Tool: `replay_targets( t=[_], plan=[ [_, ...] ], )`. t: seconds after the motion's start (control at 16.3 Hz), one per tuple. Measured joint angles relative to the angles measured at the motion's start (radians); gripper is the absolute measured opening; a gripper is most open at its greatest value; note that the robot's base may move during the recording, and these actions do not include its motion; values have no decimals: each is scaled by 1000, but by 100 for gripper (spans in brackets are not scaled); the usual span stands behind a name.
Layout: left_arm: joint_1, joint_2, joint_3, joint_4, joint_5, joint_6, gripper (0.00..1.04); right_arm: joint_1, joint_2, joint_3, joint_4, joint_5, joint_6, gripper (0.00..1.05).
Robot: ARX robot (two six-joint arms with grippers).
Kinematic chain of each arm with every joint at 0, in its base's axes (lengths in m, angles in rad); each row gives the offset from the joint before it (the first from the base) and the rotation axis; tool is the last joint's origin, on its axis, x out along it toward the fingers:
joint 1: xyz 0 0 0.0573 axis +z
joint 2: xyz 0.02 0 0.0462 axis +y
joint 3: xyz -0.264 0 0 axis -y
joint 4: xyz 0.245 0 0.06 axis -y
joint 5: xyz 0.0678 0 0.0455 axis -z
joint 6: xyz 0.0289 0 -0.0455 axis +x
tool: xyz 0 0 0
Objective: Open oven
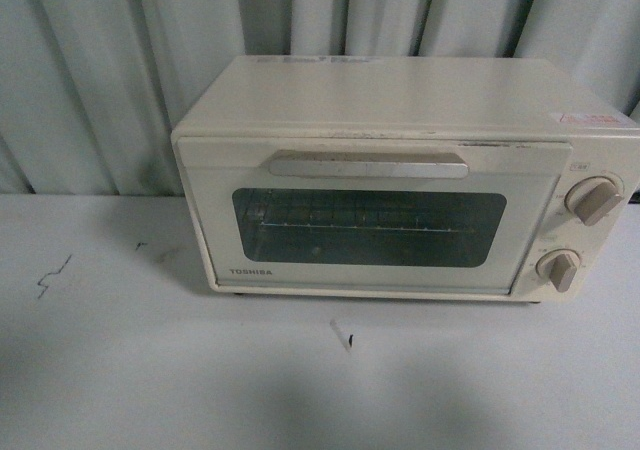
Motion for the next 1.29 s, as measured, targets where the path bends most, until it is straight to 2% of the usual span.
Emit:
replay_targets(
  t=[1.29],
  plan=[
    [0,0,0,0,0,0,98,0,0,0,0,0,0,98]
  ],
)
